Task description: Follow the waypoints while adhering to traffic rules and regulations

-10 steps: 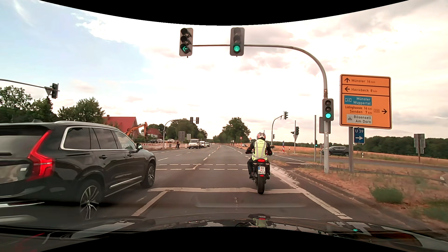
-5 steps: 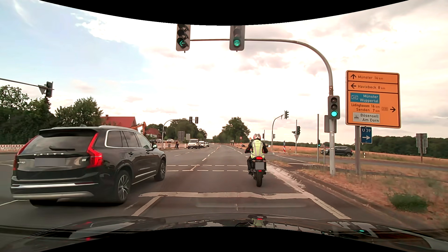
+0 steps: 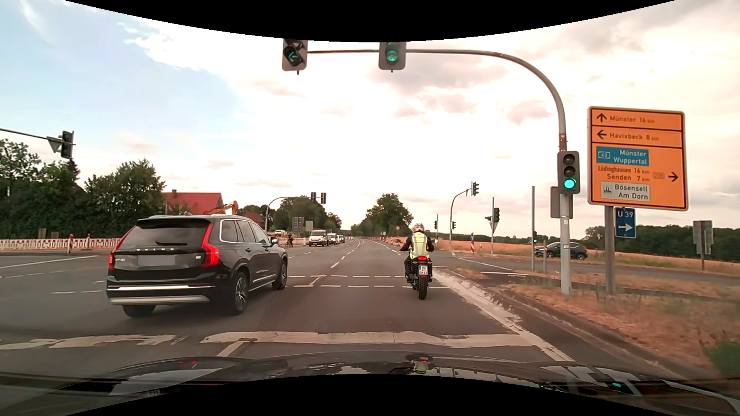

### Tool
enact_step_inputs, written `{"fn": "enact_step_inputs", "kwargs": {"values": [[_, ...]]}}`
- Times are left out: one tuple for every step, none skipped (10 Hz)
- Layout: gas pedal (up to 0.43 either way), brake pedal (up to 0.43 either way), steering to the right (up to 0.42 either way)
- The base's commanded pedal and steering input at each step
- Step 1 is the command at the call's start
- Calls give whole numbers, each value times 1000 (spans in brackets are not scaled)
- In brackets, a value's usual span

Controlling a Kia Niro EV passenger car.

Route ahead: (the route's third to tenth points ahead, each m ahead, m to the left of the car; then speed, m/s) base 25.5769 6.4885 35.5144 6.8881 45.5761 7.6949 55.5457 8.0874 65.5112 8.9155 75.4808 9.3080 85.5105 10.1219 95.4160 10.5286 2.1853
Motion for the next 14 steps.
{"fn": "enact_step_inputs", "kwargs": {"values": [[248,0,5],[248,0,5],[248,0,4],[248,0,5],[260,0,5],[280,0,5],[280,0,4],[280,0,6],[280,0,6],[280,0,6],[280,0,6],[280,0,6],[280,0,6],[280,0,6]]}}
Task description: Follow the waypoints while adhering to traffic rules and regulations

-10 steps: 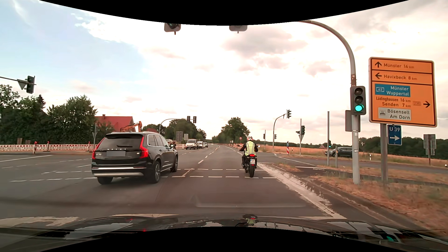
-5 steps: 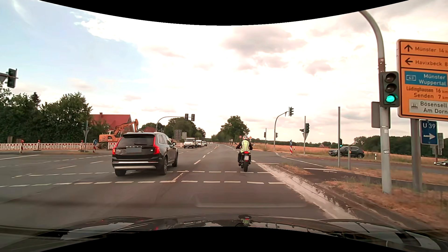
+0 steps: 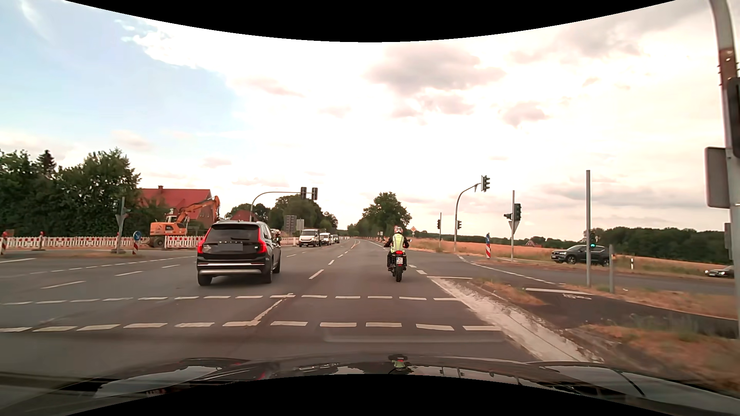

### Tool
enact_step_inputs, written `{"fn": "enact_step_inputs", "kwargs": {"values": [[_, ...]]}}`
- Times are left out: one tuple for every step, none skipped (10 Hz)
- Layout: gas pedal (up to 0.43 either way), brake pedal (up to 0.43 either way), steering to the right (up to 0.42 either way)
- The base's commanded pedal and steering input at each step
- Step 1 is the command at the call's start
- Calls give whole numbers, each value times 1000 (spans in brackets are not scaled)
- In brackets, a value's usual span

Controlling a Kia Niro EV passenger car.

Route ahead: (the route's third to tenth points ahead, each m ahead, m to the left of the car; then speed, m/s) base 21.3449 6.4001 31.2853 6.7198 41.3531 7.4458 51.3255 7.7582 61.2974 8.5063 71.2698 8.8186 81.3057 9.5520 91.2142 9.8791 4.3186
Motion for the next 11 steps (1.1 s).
{"fn": "enact_step_inputs", "kwargs": {"values": [[280,0,5],[280,0,5],[280,0,5],[280,0,5],[287,0,5],[287,0,5],[287,0,5],[287,0,5],[287,0,5],[287,0,5],[287,0,5]]}}
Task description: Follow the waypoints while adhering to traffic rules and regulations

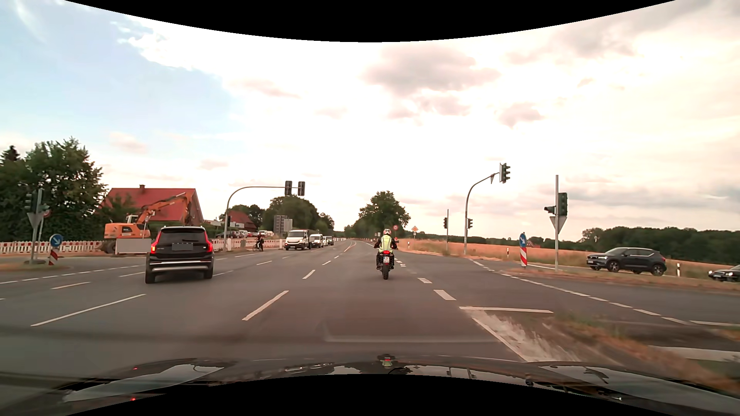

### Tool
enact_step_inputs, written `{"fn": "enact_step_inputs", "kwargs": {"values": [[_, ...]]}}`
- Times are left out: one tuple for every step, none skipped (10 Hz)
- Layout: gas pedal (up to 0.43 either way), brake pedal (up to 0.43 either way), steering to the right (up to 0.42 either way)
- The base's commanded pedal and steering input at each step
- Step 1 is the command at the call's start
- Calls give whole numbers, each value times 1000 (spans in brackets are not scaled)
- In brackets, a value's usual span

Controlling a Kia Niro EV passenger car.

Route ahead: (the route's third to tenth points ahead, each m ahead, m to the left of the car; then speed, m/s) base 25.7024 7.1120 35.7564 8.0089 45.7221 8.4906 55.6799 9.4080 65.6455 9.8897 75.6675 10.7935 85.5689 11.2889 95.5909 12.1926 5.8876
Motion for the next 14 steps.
{"fn": "enact_step_inputs", "kwargs": {"values": [[287,0,5],[287,0,5],[287,0,3],[287,0,-1],[287,0,-11],[287,0,-16],[287,0,-16],[287,0,-16],[287,0,-16],[280,0,-14],[280,0,-12],[240,0,-10],[240,0,-10],[220,0,-10]]}}
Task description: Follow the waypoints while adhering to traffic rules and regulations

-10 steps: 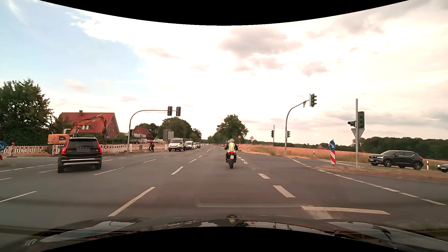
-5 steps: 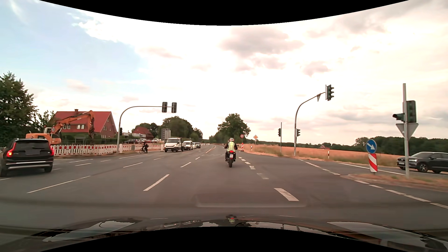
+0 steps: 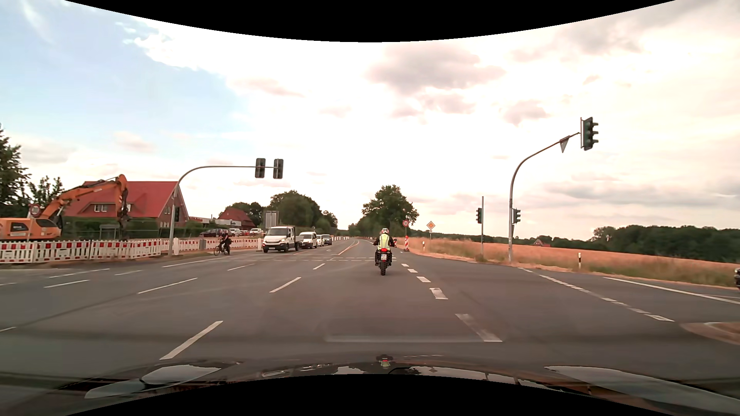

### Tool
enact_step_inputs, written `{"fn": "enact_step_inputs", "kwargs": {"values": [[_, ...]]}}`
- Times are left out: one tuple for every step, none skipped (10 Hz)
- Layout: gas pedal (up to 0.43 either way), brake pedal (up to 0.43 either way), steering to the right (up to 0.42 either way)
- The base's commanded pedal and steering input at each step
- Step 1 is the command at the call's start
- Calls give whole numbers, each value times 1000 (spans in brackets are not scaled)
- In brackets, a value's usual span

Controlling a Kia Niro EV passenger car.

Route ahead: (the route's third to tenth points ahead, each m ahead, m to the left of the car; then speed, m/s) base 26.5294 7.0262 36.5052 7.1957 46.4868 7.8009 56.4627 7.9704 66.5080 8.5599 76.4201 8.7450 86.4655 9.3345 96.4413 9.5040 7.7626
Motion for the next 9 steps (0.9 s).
{"fn": "enact_step_inputs", "kwargs": {"values": [[220,0,-10],[220,0,-9],[209,0,-9],[197,0,-8],[197,0,-7],[197,0,-6],[197,0,-6],[197,0,-5],[197,0,-2]]}}
